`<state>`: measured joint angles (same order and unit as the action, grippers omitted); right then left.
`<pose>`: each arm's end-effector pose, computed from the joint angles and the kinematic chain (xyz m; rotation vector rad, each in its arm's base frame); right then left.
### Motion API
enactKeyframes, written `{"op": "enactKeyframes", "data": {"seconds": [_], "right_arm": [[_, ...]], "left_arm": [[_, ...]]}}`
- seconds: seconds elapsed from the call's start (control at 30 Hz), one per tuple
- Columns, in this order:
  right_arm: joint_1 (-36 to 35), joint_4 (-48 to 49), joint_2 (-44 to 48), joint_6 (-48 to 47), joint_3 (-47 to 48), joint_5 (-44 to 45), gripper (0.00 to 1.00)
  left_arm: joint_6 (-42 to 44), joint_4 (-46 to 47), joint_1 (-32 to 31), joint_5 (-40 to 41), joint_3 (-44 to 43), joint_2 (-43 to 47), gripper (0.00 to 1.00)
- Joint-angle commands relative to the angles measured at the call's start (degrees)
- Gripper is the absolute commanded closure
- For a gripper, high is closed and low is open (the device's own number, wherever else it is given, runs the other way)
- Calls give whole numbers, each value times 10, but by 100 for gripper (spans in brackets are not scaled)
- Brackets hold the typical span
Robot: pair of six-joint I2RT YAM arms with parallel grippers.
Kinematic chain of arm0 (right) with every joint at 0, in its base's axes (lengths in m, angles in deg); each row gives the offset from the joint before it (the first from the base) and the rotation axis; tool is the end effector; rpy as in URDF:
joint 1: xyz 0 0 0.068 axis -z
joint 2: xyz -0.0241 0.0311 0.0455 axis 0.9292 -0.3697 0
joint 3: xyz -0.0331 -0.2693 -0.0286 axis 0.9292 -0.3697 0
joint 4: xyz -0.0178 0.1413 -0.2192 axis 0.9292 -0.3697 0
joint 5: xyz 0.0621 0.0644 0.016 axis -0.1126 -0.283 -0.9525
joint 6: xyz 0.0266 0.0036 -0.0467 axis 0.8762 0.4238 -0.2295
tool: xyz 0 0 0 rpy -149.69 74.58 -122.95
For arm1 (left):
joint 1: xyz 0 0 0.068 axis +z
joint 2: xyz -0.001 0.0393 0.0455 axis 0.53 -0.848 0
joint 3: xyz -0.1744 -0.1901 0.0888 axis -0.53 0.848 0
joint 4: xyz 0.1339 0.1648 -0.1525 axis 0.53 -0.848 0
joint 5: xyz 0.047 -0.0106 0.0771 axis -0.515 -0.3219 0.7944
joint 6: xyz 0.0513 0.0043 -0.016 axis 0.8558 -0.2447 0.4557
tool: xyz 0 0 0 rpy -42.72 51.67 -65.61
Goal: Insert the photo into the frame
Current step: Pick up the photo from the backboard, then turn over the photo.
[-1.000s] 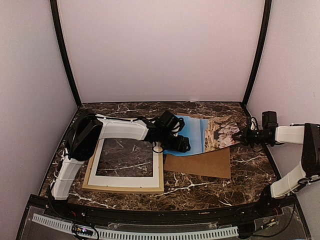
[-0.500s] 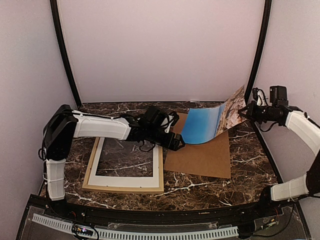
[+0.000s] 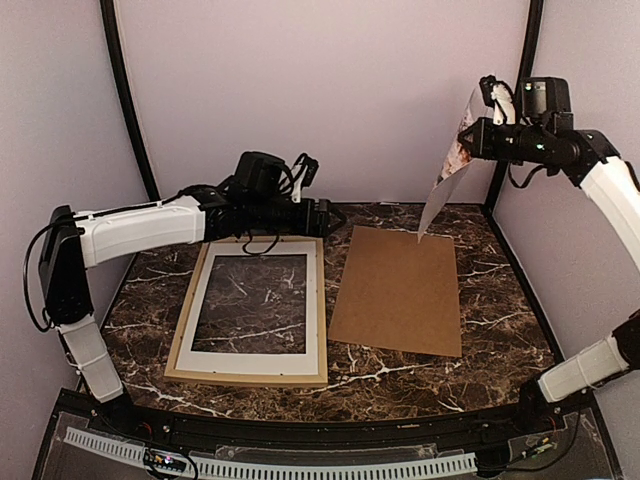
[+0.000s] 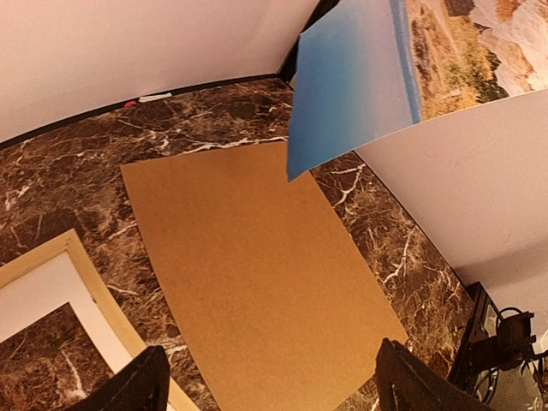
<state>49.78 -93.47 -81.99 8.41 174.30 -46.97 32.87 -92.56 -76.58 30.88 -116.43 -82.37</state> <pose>0.2573 0.0900 0.4674 -0.1739 1.9178 0.4612 0.3006 -0.3054 0.3186 0.5254 1.9856 -0.9306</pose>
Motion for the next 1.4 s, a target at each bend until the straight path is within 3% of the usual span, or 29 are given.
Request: {"op": "enactKeyframes", "data": {"seconds": [0.0, 0.33, 0.63, 0.9, 1.37], "right_arm": [[-77, -94, -62, -55, 81, 150, 100], [-289, -214, -198, -121, 211, 447, 100], [-461, -196, -261, -208, 182, 599, 100], [-536, -152, -304, -226, 112, 607, 100], [-588, -131, -317, -192, 7, 582, 100]], "left_arm": [[-21, -39, 19, -4, 13, 42, 14], [-47, -64, 92, -16, 58, 87, 14], [-51, -87, 173, -69, 101, 162, 13], [-86, -103, 268, -125, 178, 257, 11], [-107, -109, 290, -168, 286, 298, 9]]}}
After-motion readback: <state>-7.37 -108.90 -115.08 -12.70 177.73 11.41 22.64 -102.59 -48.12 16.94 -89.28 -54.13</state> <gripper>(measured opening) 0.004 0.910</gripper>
